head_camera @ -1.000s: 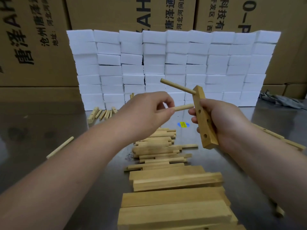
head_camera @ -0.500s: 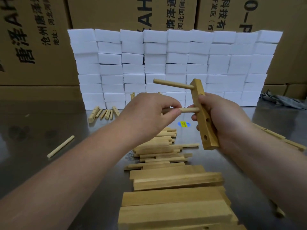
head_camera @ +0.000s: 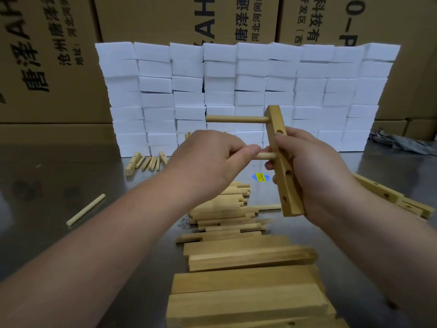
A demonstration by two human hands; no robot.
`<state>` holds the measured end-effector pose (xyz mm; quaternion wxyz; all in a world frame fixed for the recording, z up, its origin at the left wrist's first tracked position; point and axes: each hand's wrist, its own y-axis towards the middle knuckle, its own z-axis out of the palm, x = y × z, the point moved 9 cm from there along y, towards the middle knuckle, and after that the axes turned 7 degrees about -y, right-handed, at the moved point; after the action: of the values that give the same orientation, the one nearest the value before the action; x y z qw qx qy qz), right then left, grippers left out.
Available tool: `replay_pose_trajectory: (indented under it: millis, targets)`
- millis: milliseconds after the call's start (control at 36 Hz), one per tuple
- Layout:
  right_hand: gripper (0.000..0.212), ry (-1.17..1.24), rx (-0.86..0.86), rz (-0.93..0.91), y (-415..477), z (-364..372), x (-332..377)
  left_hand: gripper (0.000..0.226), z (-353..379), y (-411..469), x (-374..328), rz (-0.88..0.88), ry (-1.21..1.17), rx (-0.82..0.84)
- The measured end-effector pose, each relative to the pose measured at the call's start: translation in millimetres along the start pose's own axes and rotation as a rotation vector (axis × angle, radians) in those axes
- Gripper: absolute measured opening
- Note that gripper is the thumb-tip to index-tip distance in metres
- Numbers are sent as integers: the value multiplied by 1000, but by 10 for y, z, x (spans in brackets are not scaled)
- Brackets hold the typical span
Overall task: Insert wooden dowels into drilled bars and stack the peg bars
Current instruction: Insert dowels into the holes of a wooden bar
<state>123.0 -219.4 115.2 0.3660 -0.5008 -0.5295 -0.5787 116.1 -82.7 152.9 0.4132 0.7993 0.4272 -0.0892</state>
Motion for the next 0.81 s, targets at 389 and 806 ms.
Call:
replay_pose_trajectory:
  millis: [389,806]
  targets:
    - [32,68,-113,170,48,-157,-159,25,-320,-50,-41,112,-84,-319]
    - [21,241,-154,280,171,-245,-356,37,747,-190,818,-211,399,599]
